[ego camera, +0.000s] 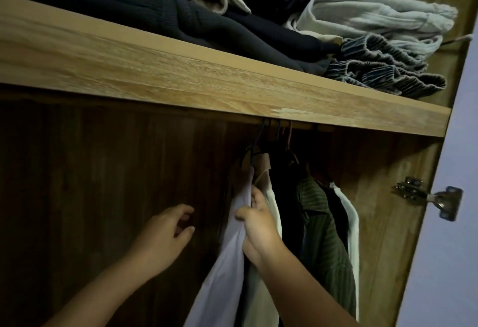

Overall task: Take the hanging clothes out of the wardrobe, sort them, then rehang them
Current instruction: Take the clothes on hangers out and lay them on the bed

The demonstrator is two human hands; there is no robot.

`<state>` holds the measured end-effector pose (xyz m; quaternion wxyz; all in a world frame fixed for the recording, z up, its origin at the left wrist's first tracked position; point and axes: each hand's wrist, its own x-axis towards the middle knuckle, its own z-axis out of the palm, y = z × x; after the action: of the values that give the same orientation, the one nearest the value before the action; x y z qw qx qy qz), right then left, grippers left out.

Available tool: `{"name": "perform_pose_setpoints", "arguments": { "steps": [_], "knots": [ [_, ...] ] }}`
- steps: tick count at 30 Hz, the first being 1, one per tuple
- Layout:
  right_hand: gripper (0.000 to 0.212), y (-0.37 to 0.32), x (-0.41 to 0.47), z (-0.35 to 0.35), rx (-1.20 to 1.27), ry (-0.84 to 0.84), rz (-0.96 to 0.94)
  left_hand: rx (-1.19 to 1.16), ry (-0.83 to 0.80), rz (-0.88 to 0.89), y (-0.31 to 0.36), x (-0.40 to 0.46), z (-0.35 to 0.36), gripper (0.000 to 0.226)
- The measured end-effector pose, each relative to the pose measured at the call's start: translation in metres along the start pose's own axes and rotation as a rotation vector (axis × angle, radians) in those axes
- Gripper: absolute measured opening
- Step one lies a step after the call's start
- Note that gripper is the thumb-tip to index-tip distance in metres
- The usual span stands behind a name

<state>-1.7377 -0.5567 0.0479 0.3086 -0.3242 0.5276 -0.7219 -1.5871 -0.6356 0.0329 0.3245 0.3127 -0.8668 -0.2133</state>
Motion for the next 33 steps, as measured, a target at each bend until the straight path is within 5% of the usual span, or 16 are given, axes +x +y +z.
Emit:
{"name": "perform_pose_setpoints", "arguments": {
  "steps": [8, 18, 26, 33],
  "knots": [
    [0.074, -0.044, -0.018, -0.003, 0.476, -0.186, -0.113, -0.046, 0.013, -0.008, -0.005, 0.001, -0.003, 0.040],
    [0.072, -0.048, -0.097, -0.065, 0.271, -0.349, -0.066, -0.081, 0.162, 0.059, 0.016, 0.024, 0.000, 0.031],
    [0.085, -0.051, -0.176, -0.131, 0.217, -0.446, 0.038, -0.048, 0.252, 0.207, 0.057, 0.018, 0.032, 0.045],
    [0.083, -0.062, -0.262, -0.185, 0.216, -0.509, 0.094, 0.093, 0.105, 0.318, 0.090, -0.008, 0.045, 0.039]
  ]
}}
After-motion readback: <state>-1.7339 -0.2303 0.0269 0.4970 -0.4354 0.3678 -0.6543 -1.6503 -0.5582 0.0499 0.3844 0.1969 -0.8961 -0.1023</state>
